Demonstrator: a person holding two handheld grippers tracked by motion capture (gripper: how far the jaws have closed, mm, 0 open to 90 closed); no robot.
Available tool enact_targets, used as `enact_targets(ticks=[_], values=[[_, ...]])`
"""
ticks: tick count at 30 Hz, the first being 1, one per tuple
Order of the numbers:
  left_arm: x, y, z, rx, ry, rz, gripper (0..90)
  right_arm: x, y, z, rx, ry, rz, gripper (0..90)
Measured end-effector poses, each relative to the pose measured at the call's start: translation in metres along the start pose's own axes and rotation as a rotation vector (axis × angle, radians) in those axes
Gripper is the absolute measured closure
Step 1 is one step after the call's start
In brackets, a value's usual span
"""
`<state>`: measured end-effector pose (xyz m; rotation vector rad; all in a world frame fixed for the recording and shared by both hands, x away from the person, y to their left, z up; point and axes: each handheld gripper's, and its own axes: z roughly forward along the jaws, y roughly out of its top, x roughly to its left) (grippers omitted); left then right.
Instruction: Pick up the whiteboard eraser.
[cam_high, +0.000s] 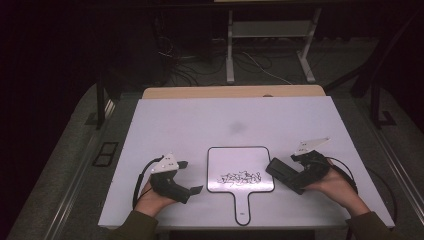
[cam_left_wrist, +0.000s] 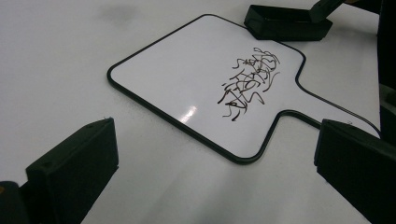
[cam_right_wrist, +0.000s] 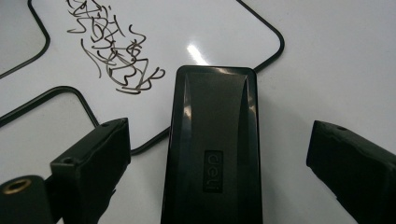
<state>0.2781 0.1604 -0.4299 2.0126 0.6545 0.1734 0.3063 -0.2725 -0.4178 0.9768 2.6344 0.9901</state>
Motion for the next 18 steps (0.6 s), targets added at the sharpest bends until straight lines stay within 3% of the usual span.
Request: enact_targets(ticks=[5, 18], values=[[0.0, -0.0001, -0.0001, 0.002, 0.0, 0.0, 0.0, 0.001, -0.0009, 0.0006, 0.018, 0.003, -0.01, 12.3], [0.0, -0.0006, 0.0005, 0.004, -0.001, -0.006, 0.0, 0.0022, -0.0031, 0.0081, 0.081, -0.022, -0.028, 15.9]])
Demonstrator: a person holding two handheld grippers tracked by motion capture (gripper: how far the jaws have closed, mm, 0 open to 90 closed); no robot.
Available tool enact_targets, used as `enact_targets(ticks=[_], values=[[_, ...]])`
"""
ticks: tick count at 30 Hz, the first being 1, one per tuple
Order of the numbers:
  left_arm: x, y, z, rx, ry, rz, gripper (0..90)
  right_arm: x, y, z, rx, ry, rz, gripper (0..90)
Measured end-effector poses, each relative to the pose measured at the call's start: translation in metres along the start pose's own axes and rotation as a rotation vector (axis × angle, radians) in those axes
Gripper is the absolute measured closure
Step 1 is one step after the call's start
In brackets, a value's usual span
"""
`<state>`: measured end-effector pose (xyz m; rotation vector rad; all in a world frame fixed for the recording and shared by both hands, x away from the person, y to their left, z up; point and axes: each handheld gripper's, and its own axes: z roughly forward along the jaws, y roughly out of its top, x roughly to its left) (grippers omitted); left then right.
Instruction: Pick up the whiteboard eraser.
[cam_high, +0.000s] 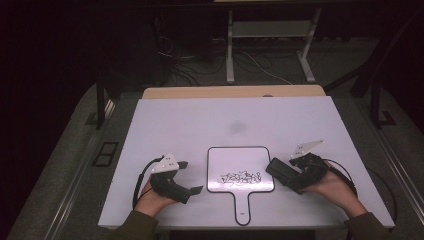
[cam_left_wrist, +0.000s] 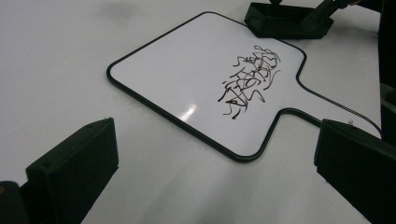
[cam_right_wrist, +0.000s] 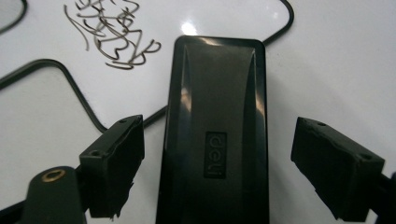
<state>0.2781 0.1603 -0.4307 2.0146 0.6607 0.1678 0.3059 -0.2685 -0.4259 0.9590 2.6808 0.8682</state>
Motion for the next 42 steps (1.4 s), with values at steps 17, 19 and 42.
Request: enact_targets(ticks=[17, 19, 42], values=[[-0.0002, 0.0001, 0.0002, 0.001, -0.001, 0.001, 0.0, 0.0027, -0.0034, 0.0043, 0.03, -0.014, -0.015, 35.0], [-0.0004, 0.0003, 0.0001, 0.001, -0.001, 0.001, 0.0, 0.0036, -0.0032, 0.0053, 0.038, -0.008, -0.021, 36.8], [-0.0007, 0.0004, -0.0002, 0.001, 0.0, 0.002, 0.0, 0.0064, 0.0004, 0.0065, 0.064, -0.03, -0.012, 38.4]])
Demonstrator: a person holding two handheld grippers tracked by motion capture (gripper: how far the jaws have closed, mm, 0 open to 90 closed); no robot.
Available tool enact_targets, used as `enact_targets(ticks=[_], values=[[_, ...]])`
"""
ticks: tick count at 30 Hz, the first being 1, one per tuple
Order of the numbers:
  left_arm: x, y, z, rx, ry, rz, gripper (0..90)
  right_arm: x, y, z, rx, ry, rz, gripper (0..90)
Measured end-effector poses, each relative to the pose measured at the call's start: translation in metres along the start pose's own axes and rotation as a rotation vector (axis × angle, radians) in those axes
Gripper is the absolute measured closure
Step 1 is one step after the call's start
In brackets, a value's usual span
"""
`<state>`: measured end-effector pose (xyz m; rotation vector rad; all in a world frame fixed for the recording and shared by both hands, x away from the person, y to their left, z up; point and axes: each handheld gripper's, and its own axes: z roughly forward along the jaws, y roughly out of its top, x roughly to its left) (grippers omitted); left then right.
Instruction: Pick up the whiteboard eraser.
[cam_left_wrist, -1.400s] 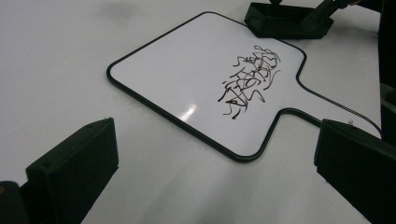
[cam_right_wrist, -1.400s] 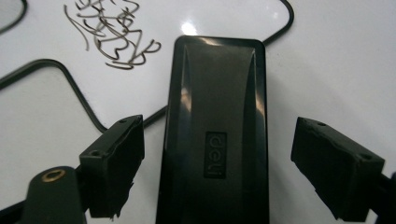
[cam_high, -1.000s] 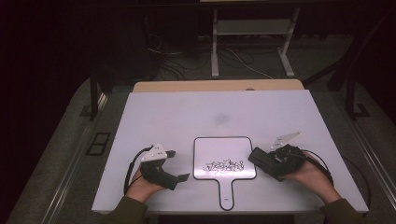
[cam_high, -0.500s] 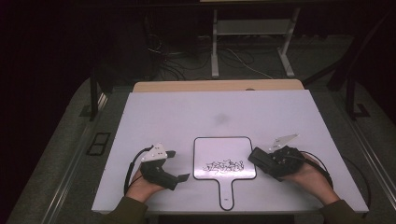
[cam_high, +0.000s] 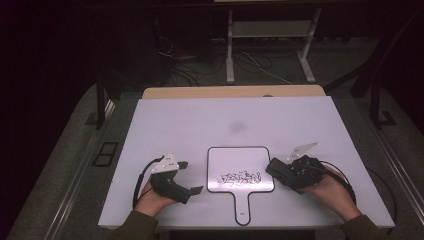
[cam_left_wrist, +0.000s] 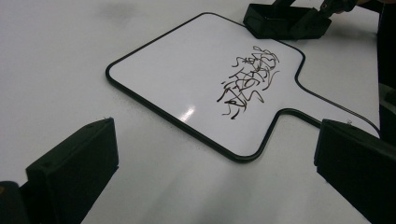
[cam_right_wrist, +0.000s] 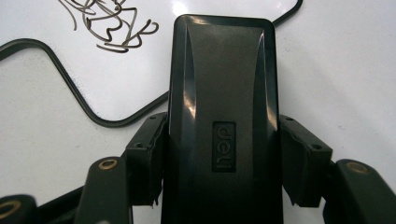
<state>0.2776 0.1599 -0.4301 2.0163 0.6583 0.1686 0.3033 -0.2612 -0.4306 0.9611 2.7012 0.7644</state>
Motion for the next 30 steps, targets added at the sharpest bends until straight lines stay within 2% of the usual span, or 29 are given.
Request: enact_targets(ticks=[8, 30], values=[[0.0, 0.0, 0.001, 0.004, -0.003, 0.006, 0.0, -0.004, 0.001, -0.002, 0.005, 0.032, 0.012, 38.7], [0.0, 0.0, 0.001, 0.006, -0.003, 0.004, 0.0, -0.011, 0.004, -0.018, -0.028, 0.049, 0.022, 38.7]])
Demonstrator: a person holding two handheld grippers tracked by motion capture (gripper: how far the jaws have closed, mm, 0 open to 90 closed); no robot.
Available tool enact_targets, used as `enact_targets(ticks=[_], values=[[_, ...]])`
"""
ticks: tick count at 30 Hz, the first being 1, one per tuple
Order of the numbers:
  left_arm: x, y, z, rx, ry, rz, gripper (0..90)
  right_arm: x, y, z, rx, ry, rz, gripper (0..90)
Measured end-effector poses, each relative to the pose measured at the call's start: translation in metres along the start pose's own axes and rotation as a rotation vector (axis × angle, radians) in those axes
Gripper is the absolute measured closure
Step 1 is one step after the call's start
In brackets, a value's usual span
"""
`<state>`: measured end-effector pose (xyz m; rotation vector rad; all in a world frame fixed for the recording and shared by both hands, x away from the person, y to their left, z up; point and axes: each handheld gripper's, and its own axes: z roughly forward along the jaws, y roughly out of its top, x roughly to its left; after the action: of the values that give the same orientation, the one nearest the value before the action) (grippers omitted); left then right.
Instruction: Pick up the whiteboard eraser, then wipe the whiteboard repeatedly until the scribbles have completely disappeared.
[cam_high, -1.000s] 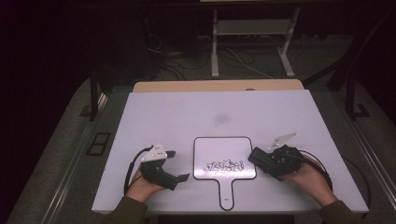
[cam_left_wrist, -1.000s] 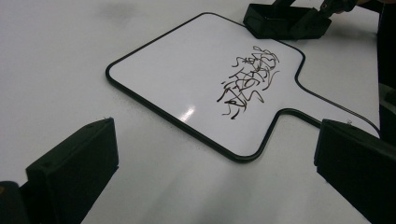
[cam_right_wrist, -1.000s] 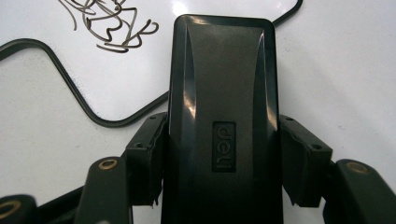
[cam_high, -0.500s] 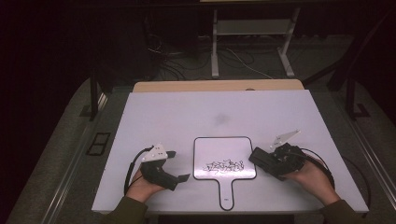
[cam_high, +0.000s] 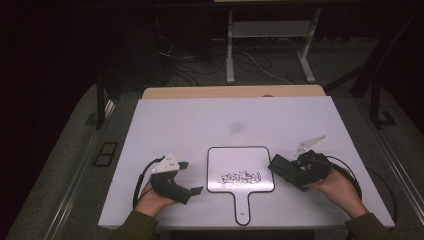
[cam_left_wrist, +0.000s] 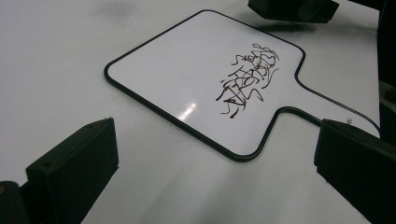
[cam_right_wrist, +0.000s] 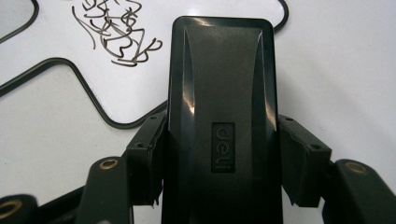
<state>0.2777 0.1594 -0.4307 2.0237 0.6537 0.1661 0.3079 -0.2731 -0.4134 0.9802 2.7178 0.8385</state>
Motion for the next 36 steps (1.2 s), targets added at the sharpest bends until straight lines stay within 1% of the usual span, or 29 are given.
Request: enact_targets(ticks=[12, 20, 23, 25, 29, 30, 36], values=[[0.0, 0.0, 0.0, 0.0, 0.002, -0.004, 0.0, 0.001, 0.01, -0.008, -0.025, 0.014, -0.012, 38.8], [0.001, 0.0, 0.001, 0.002, 0.0, -0.005, 0.0, 0.004, 0.022, -0.01, -0.043, 0.026, -0.026, 38.7], [0.001, 0.0, 0.001, 0.001, 0.001, -0.006, 0.0, 0.006, 0.027, -0.009, -0.053, 0.03, -0.03, 38.7], [0.0, 0.0, 0.001, 0.0, 0.0, -0.006, 0.0, 0.006, 0.031, -0.008, -0.053, 0.03, -0.04, 38.7], [0.0, 0.0, 0.001, -0.001, -0.002, -0.003, 0.0, 0.007, 0.038, -0.004, -0.05, 0.031, -0.042, 38.7], [0.0, 0.0, 0.001, -0.001, -0.002, -0.002, 0.0, 0.008, 0.043, -0.002, -0.053, 0.035, -0.047, 38.7], [0.0, 0.0, 0.001, 0.003, -0.002, -0.009, 0.0, 0.01, 0.054, 0.003, -0.055, 0.046, -0.056, 38.6]])
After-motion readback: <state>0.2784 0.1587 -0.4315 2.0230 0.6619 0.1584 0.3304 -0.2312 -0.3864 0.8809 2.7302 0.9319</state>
